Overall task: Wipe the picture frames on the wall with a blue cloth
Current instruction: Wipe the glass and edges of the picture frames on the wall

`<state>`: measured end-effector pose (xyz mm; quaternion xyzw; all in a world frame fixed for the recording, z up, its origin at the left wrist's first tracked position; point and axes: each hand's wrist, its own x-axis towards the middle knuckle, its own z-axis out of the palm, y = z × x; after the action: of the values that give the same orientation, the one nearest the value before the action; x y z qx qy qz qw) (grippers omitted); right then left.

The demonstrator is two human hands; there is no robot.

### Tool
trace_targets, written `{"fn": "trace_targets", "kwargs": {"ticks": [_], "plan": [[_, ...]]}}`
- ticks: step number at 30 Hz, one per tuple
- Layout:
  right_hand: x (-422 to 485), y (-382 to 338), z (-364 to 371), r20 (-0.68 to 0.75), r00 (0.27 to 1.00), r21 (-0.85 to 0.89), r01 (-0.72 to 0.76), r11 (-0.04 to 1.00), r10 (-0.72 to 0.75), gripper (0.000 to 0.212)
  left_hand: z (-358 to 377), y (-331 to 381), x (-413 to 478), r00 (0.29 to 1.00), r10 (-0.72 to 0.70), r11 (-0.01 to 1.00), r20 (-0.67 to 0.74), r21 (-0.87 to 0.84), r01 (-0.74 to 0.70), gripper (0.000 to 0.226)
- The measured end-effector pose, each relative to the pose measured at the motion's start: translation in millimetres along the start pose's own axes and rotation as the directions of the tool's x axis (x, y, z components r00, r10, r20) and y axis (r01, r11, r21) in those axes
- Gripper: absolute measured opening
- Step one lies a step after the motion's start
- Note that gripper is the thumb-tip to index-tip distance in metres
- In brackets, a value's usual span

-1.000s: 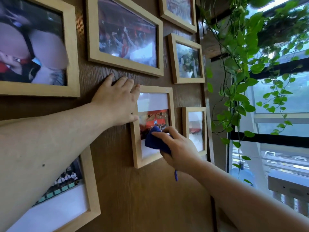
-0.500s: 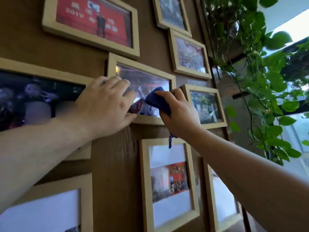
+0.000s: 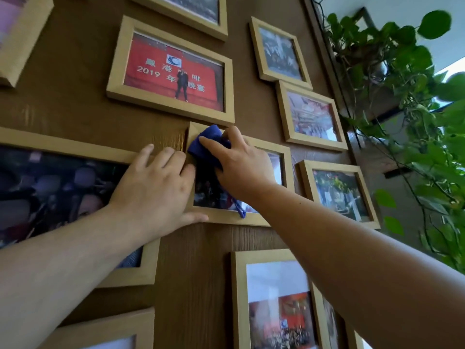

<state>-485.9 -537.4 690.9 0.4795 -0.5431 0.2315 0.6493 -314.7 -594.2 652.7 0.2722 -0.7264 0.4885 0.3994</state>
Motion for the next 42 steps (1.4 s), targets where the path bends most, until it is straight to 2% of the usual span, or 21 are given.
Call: {"fn": "trace_targets", "kwargs": {"ticks": [7,11,15,17,19,23,26,31,35,37,39,42], "plan": [[-23,45,-1,0.084,0.993,-0.201,0.097,0.975,-0.081,0.060,9,3,4,0.999,-0.014,1.000,0.039,-0.025,0.015,0.104],[-52,85,0,0.200,0.978,-0.293,0.009,0.956,0.052,0.062,10,5,7,0.997,-0.028,0.999,0.066,-0.037,0.031,0.106],[-69,101,2,0.207,0.959,-0.330,-0.116,0.937,0.192,0.055,10,8,8,0.997,-0.029,0.999,0.075,-0.042,0.032,0.106],[-65,93,1,0.196,0.962,-0.307,-0.123,0.944,0.189,0.054,10,7,8,0.996,-0.031,0.998,0.078,-0.045,0.035,0.107],[-57,74,-1,0.168,0.978,-0.236,-0.082,0.968,0.124,0.054,10,7,8,0.996,-0.029,0.998,0.080,-0.046,0.033,0.107],[-40,18,-5,0.100,0.989,-0.066,0.114,0.991,-0.107,0.058,10,7,6,0.997,-0.026,0.998,0.073,-0.053,0.030,0.105],[-35,1,-4,0.064,0.978,-0.052,0.204,0.978,-0.201,0.062,10,7,4,0.998,-0.025,0.998,0.065,-0.052,0.028,0.104],[-59,47,-6,0.178,0.967,-0.192,0.216,0.957,-0.182,0.059,11,6,5,0.998,-0.023,0.998,0.055,-0.064,0.026,0.105],[-89,80,-9,0.294,0.954,-0.269,0.030,0.963,0.052,0.054,12,6,6,0.998,-0.026,0.997,0.059,-0.068,0.030,0.106],[-98,79,-8,0.308,0.945,-0.274,-0.024,0.961,0.112,0.054,11,6,5,0.998,-0.026,0.997,0.054,-0.068,0.030,0.107],[-99,64,-8,0.283,0.957,-0.208,-0.008,0.978,0.068,0.054,12,6,5,0.999,-0.024,0.997,0.049,-0.069,0.027,0.106],[-80,28,-10,0.233,0.969,-0.105,0.104,0.989,-0.077,0.058,11,5,5,0.998,-0.013,0.997,0.054,-0.069,0.017,0.106]]}}
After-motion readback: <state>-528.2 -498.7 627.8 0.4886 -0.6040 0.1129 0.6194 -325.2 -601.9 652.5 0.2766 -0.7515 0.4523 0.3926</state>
